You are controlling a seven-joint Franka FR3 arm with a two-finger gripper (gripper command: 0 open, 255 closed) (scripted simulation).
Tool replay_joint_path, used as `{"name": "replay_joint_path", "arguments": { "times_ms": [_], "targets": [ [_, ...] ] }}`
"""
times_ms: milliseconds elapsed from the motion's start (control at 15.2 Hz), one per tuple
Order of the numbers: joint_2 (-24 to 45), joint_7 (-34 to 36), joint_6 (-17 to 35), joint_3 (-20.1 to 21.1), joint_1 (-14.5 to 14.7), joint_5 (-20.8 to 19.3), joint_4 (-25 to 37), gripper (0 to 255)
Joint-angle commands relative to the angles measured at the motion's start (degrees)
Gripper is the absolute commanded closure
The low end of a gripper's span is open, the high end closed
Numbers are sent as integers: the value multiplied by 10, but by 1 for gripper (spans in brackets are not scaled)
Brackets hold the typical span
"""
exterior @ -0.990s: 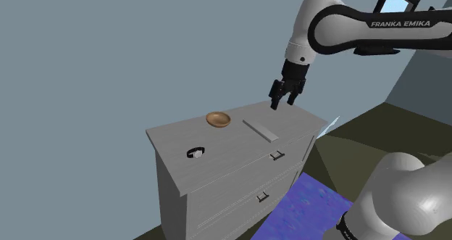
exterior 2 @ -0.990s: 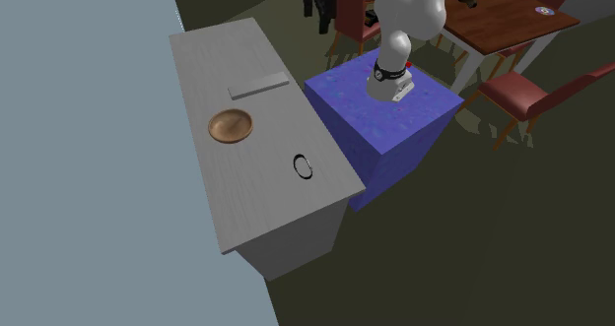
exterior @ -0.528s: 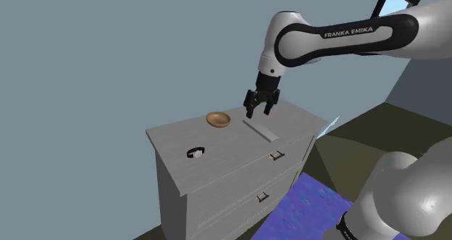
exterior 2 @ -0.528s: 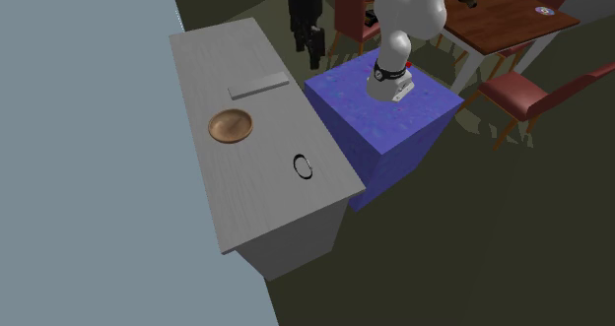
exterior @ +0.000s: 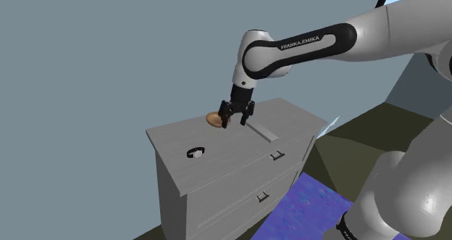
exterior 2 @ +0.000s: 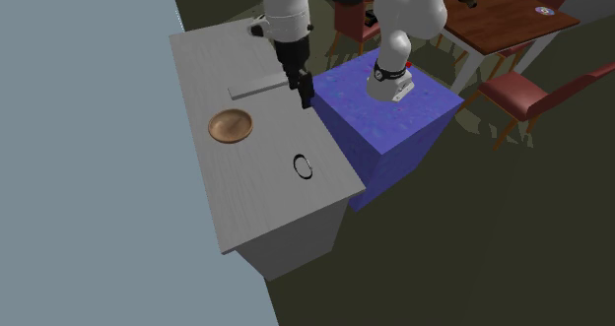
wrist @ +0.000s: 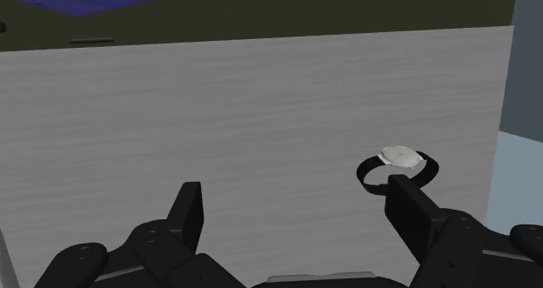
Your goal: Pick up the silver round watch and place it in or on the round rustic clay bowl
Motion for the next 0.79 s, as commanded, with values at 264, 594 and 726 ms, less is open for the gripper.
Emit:
{"name": "replay_joint_path", "arguments": {
  "times_ms": [264, 594, 726],
  "targets": [
    [128, 4, 38, 13, 15, 45, 81, 0],
    [196, 7, 55, 22, 22, 66, 129, 0],
    [202, 6, 69, 24, 23, 67, 122, 0]
  ]
}}
